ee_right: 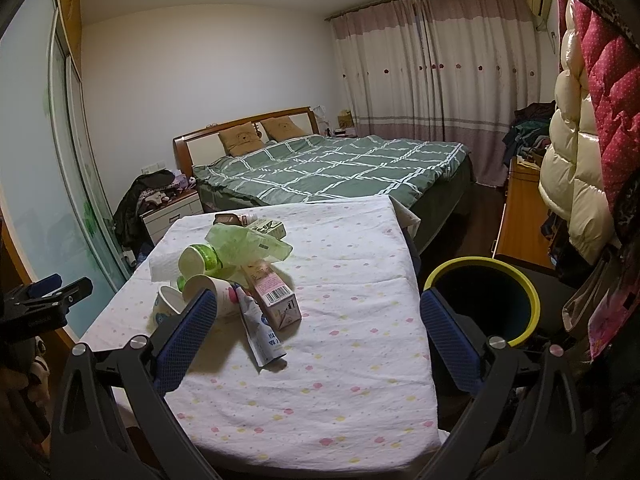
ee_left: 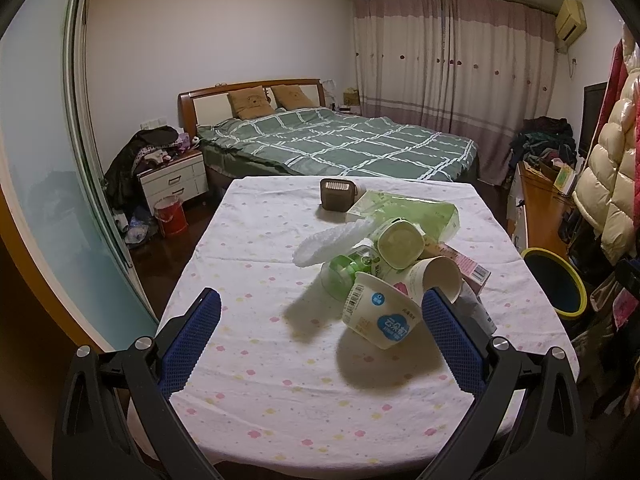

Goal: Collect trash

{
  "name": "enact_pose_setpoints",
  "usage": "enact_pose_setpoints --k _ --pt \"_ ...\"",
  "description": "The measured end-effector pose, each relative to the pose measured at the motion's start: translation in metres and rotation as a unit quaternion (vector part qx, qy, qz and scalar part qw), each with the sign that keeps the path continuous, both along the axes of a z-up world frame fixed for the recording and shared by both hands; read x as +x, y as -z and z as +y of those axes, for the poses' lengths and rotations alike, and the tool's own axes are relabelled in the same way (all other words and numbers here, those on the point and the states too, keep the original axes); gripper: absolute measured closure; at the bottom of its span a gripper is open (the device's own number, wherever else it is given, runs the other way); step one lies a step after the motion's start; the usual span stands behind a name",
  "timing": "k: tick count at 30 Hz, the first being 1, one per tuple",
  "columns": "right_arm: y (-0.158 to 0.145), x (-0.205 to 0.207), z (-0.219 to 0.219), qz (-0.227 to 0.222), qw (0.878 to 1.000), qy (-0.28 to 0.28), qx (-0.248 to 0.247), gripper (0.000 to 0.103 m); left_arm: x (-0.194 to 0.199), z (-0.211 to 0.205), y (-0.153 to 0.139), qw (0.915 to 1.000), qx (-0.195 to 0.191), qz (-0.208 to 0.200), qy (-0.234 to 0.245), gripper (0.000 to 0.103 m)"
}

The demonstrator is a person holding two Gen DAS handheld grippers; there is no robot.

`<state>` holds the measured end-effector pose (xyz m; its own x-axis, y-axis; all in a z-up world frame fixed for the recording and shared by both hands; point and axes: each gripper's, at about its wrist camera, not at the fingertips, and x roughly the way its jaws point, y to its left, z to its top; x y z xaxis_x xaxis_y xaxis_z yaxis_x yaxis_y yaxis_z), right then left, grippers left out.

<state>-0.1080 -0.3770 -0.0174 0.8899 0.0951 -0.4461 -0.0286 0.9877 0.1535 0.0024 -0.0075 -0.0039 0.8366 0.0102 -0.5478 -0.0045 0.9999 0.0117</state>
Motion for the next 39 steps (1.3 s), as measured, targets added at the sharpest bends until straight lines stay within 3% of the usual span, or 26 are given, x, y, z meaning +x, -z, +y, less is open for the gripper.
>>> enact_pose_setpoints --k 29,39 --pt "0.007 0.006 -0.001 0.008 1.000 -0.001 -0.001 0.006 0.004 -0.002 0.008 1.0000 0.005 0.008 -0.001 0.004" --pt "0.022 0.066 0.026 0.038 0.998 -0.042 -0.017 0.006 0.021 0.007 0.018 0.9998 0.003 0.013 -0.014 0.004"
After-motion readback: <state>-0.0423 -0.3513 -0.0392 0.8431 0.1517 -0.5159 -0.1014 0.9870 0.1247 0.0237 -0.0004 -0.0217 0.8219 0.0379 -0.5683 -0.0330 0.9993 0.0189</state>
